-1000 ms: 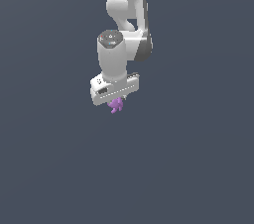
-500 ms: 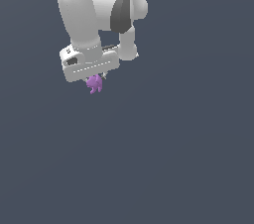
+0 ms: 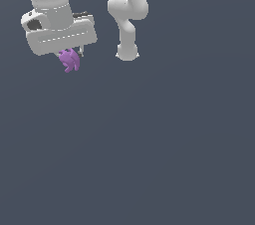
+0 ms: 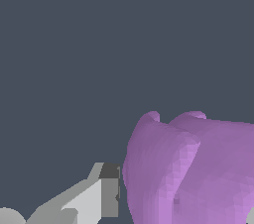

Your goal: Pick up the object and move it to a goal position.

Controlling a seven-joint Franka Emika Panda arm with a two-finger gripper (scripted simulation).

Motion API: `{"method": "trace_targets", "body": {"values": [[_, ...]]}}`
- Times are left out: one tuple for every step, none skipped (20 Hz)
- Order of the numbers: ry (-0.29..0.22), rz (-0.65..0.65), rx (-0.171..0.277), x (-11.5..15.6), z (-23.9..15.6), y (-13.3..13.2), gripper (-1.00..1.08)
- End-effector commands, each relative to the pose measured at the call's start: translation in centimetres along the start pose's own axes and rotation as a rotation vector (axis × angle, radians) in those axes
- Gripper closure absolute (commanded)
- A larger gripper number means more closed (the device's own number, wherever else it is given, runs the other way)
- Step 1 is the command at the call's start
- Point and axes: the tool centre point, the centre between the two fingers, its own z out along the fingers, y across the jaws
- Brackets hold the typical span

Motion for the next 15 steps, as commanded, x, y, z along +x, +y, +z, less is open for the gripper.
{"method": "trace_targets", "body": {"values": [[-0.001,-0.001,0.001,-1.2,-1.8,1.1,1.08],[-0.002,-0.001,0.0,-1.5,-2.3,1.5,1.08],[-0.002,-0.001,0.0,-1.8,-2.9,1.8,1.08],[-0.002,-0.001,0.0,-2.1,-3.4,2.2,1.08],[-0.002,-0.001,0.0,-2.4,-3.8,2.5,1.08],[-0.002,-0.001,0.0,-2.6,-4.2,2.7,1.08],[-0.003,-0.001,-0.001,-2.8,-4.5,2.9,1.08],[-0.003,-0.001,-0.001,-2.9,-4.8,3.1,1.08],[-0.003,-0.001,-0.001,-3.1,-5.0,3.3,1.08],[-0.003,-0.001,-0.001,-3.2,-5.2,3.4,1.08],[-0.003,-0.001,-0.001,-3.2,-5.3,3.5,1.08],[-0.003,-0.001,-0.001,-3.2,-5.4,3.6,1.08],[-0.003,-0.001,-0.001,-3.2,-5.4,3.6,1.08],[-0.003,-0.001,-0.001,-3.2,-5.3,3.6,1.08],[-0.003,-0.001,-0.001,-3.2,-5.3,3.6,1.08]]}}
